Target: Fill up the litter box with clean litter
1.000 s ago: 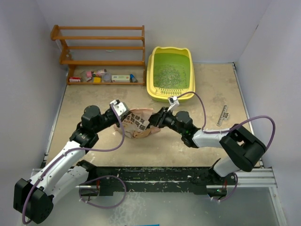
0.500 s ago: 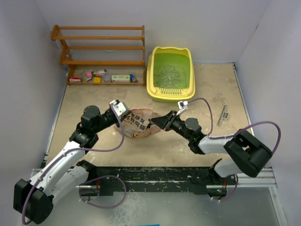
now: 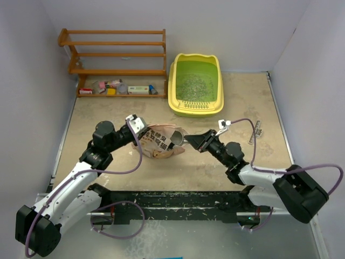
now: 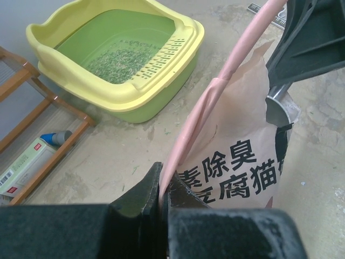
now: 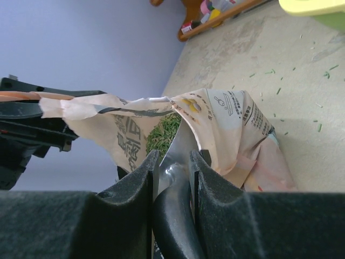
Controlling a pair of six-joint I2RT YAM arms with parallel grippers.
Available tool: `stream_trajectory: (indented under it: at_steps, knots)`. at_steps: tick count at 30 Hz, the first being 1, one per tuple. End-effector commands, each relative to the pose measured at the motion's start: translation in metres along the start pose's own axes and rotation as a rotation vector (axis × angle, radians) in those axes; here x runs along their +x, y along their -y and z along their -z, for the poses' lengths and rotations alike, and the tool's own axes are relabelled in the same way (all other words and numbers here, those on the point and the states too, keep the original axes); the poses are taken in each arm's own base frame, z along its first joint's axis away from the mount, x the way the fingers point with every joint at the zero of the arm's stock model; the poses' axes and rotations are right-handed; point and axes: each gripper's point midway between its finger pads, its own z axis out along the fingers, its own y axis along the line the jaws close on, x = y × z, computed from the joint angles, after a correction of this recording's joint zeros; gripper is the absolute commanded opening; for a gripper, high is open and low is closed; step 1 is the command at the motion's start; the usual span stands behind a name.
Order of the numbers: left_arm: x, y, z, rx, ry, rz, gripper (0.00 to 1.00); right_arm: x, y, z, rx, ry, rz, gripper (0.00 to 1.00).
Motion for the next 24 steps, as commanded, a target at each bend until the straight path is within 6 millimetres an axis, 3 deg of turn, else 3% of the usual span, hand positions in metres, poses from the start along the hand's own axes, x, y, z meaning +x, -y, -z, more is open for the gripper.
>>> stream_trajectory:
  at_steps: [1,7,24]
  knots:
    - [-0.059,-0.012,0.003,-0.029,0.156,-0.054,0.06,-0.028,-0.029,0.011,-0.087,0.090,-0.001,0.00]
    - [-0.057,-0.011,0.002,-0.019,0.146,-0.052,0.20,-0.040,-0.037,0.028,-0.084,0.125,0.025,0.00]
    - [-0.060,-0.016,0.004,-0.053,0.160,-0.023,0.42,-0.058,-0.038,0.067,-0.008,0.198,0.104,0.00]
